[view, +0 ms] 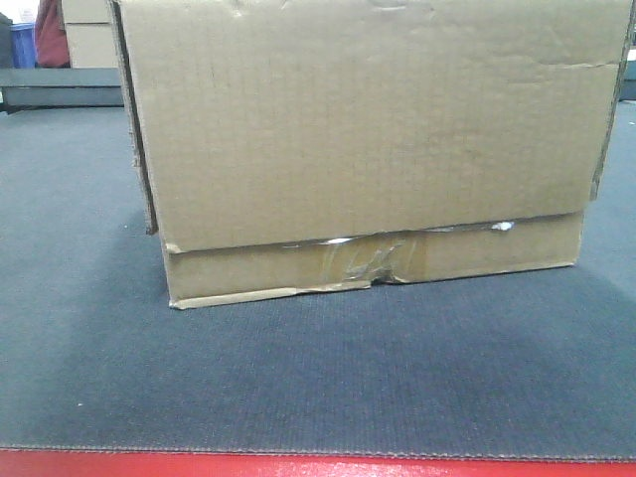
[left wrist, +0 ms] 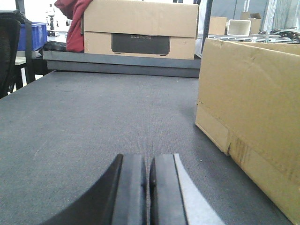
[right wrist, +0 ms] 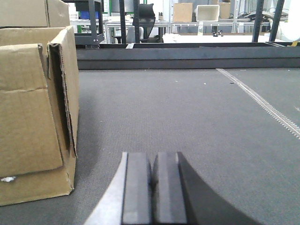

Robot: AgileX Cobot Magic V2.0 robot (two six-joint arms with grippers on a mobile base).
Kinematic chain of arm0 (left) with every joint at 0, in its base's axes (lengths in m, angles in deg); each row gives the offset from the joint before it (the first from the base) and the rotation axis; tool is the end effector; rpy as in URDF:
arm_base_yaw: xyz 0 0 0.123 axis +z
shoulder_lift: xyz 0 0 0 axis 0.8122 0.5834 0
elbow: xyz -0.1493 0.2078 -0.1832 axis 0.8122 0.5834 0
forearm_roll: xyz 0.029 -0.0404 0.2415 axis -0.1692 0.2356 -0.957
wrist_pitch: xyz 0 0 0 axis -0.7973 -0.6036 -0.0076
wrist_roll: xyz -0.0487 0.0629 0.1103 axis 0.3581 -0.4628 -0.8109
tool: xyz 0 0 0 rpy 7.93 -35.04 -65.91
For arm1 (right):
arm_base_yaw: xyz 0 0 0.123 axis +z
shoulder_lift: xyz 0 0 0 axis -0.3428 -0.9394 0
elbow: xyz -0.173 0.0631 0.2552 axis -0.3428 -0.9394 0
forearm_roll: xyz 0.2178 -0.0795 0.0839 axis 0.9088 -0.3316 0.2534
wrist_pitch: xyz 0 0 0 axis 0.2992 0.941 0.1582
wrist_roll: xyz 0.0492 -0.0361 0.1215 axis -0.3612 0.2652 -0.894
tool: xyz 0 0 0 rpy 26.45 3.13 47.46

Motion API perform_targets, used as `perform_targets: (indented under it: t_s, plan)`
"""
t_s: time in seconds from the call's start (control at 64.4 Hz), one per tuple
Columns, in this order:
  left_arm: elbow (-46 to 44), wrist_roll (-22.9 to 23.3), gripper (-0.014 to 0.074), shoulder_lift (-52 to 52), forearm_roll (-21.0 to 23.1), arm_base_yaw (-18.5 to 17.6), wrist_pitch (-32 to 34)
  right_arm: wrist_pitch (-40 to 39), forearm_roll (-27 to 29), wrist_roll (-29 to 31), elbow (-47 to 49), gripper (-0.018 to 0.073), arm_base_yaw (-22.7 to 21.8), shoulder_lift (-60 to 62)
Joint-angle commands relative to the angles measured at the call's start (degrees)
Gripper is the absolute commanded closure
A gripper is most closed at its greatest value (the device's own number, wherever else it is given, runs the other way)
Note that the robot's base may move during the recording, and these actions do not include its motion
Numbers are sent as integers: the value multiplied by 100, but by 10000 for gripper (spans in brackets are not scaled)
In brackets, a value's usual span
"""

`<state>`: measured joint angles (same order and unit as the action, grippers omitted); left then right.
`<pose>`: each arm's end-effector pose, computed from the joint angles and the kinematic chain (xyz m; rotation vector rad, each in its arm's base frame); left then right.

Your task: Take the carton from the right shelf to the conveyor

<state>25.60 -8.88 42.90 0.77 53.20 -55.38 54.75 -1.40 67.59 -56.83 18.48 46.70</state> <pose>0.0667 -0.0013 0.2098 0.0039 1.5372 -0.0257 0.0669 -0.0003 0.2053 0.0499 1.5727 0.0250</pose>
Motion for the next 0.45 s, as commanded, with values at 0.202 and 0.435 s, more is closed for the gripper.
perform_targets:
  t_s: [0.202,0.435]
  plan:
    - [-11,-4,573,-25,39,15,70,-177,18,50,0,628,-20,45]
    - [-11,-4,573,-25,39,15,70,-177,18,50,0,628,-20,45]
